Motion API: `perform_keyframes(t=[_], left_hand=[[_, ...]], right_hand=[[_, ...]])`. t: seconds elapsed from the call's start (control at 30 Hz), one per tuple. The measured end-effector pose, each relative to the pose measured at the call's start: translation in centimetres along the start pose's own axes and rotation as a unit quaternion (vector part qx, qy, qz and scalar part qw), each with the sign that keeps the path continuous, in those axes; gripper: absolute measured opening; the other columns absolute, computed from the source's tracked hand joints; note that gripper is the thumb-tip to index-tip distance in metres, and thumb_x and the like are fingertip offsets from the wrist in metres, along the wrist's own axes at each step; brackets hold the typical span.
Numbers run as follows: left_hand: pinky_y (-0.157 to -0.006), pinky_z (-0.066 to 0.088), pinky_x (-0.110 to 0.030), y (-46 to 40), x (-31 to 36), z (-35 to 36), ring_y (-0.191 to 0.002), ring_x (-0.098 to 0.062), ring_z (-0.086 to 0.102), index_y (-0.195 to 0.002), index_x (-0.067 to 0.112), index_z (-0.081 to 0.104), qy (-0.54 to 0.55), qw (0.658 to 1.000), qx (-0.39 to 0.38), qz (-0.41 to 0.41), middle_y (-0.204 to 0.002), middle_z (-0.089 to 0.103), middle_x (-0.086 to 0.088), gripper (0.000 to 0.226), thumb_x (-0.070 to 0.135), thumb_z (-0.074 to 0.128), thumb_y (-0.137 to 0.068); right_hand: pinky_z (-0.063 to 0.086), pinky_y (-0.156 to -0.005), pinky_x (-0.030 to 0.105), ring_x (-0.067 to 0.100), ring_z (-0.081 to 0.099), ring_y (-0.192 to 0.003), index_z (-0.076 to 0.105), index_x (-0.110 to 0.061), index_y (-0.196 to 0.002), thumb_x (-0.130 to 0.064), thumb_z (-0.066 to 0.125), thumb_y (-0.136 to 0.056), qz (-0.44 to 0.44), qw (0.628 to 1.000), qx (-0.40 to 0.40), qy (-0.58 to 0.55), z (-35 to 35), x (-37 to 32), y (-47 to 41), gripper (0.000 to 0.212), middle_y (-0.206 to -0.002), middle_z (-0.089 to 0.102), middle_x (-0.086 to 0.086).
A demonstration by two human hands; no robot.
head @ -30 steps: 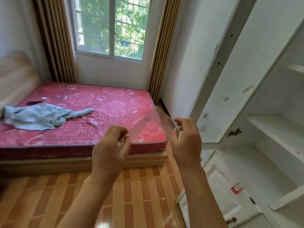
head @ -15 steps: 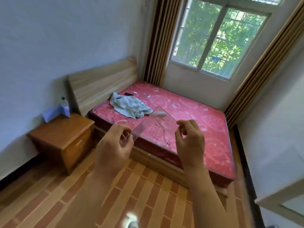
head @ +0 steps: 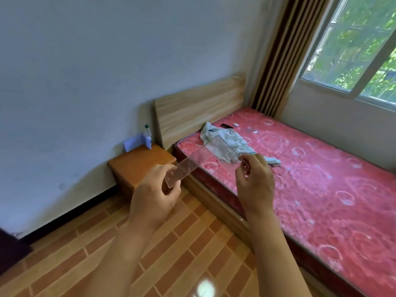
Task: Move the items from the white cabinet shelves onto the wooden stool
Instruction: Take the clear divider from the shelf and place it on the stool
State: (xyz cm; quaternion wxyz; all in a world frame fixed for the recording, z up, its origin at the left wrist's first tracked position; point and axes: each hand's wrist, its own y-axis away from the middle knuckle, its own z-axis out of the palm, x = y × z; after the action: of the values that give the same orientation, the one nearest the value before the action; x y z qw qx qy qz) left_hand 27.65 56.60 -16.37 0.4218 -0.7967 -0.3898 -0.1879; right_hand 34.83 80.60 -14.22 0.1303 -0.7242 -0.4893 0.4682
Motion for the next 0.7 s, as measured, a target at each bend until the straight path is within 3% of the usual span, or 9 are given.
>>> perform_keyframes(t=[0.2, 0.37, 0.47, 0.57, 0.7], left_hand=[[-0.073, 0.048, -0.009, -3.1, -0.7, 1.6, -0.095, 0.001, 0.059, -0.121, 0.028, 0.063, -0.048, 0.998, 0.006, -0.039, -0.103, 0.058, 0.019, 0.03, 0.023, 0.073, -0.094], [-0.078, 0.055, -0.016, -4.1, -2.6, 2.3, -0.095, -0.004, 0.063, -0.125, 0.028, 0.062, -0.09, 0.994, 0.011, -0.066, -0.106, 0.061, 0.018, 0.03, 0.028, 0.071, -0.095], [-0.077, 0.055, -0.02, -4.8, -4.2, 2.2, -0.093, -0.004, 0.062, -0.123, 0.027, 0.064, -0.111, 0.991, 0.017, -0.074, -0.103, 0.061, 0.017, 0.028, 0.026, 0.07, -0.096], [-0.076, 0.05, -0.01, -6.1, -6.3, 1.8, -0.091, 0.0, 0.062, -0.12, 0.025, 0.067, -0.116, 0.989, 0.041, -0.085, -0.101, 0.064, 0.017, 0.022, 0.022, 0.067, -0.098], [-0.076, 0.046, -0.003, -7.8, -9.8, 0.8, -0.091, 0.013, 0.058, -0.119, 0.022, 0.068, -0.123, 0.987, 0.053, -0.092, -0.106, 0.067, 0.015, 0.019, 0.02, 0.062, -0.102]], right_hand=[[0.044, -0.07, 0.029, 0.017, 0.062, -0.083, 0.073, -0.01, -0.11, -0.002, 0.068, -0.093, 0.008, 0.999, -0.03, -0.029, 4.1, 2.5, -3.9, 0.019, -0.102, 0.067, -0.002], [0.044, -0.065, 0.026, 0.015, 0.059, -0.079, 0.072, -0.012, -0.108, -0.007, 0.068, -0.094, 0.01, 0.996, -0.061, -0.059, 7.9, 3.4, -5.4, 0.015, -0.1, 0.064, -0.004], [0.053, -0.07, 0.037, 0.017, 0.061, -0.083, 0.071, -0.014, -0.109, -0.007, 0.067, -0.094, 0.012, 0.994, -0.077, -0.077, 10.1, 3.3, -6.1, 0.017, -0.101, 0.063, -0.006], [0.052, -0.068, 0.039, 0.018, 0.061, -0.081, 0.071, -0.015, -0.106, -0.007, 0.066, -0.094, 0.012, 0.993, -0.088, -0.083, 12.8, 2.7, -7.2, 0.015, -0.1, 0.062, -0.006], [0.046, -0.07, 0.029, 0.012, 0.059, -0.081, 0.073, -0.016, -0.111, -0.007, 0.068, -0.094, 0.01, 0.991, -0.101, -0.082, 16.5, 1.0, -8.8, 0.02, -0.101, 0.064, -0.009]])
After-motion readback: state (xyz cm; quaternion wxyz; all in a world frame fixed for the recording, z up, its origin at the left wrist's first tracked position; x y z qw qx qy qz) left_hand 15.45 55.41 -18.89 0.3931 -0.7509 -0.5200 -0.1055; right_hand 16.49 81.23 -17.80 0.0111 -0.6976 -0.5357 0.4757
